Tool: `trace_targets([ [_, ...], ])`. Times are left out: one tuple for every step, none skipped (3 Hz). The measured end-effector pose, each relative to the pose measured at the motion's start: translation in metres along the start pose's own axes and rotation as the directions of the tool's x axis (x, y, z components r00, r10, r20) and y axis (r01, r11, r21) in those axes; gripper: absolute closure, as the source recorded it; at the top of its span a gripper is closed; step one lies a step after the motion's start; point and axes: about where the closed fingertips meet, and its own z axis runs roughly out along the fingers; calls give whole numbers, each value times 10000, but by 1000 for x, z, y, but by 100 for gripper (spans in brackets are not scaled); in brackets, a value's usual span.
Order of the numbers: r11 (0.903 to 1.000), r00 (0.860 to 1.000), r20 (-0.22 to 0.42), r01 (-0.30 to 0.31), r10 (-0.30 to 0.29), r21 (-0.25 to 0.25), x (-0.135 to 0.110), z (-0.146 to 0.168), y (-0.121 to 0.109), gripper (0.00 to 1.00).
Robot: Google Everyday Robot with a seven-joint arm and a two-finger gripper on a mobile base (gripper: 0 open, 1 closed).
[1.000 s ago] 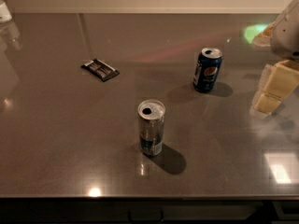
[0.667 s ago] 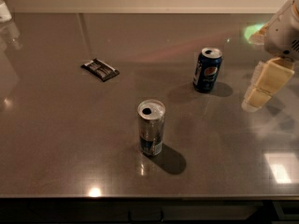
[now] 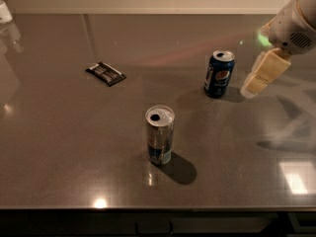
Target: Move pepsi can near redbull can
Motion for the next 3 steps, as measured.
trace_targets([
  [9976,9961,565,-670,677,-148,-4,18,-26,0],
  [9903,9844,1189,-1224,1295,-651,-12,41,-46,0],
  [9864,9785,1469,-1309,1447,-991,-21,57,-51,0],
])
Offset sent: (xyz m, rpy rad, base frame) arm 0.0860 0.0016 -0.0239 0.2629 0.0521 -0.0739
